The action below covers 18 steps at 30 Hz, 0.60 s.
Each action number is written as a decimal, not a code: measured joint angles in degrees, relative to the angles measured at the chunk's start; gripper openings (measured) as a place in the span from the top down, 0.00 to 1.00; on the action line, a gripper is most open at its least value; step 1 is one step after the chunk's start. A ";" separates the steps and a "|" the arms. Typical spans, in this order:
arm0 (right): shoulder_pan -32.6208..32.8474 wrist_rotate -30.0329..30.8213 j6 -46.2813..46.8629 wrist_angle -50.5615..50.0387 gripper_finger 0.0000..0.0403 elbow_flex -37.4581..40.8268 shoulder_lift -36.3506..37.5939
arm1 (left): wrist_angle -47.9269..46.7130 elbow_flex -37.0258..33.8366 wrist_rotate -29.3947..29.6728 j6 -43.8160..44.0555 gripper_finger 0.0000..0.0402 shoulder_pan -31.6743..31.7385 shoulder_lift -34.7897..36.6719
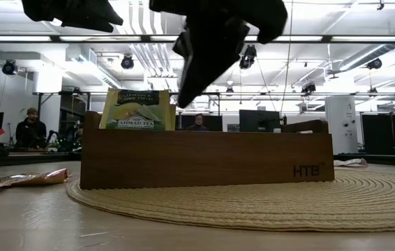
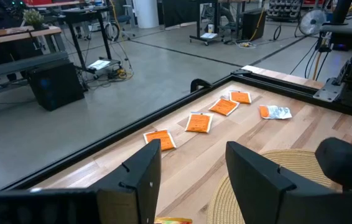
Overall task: Pick & Place Tea
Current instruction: Adjust the wood organizer
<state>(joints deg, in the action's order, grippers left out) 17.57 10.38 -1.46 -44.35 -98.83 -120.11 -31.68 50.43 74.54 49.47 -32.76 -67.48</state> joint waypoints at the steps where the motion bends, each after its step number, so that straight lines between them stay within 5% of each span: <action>1: 0.10 -0.36 -0.15 0.91 0.98 0.00 0.00 | 0.00 0.00 0.00 0.00 0.57 0.00 0.01; 8: 0.54 -6.48 -1.92 5.30 0.98 -0.04 0.00 | 0.00 0.00 0.00 -0.04 0.57 -0.01 0.01; 18: 0.58 1.01 -0.97 -3.53 0.98 0.18 1.57 | -0.19 0.00 0.08 -0.07 0.57 -0.02 0.02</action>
<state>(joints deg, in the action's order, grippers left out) 18.15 11.39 -2.43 -47.88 -98.64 -118.54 -31.87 50.43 74.62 49.41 -32.77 -67.46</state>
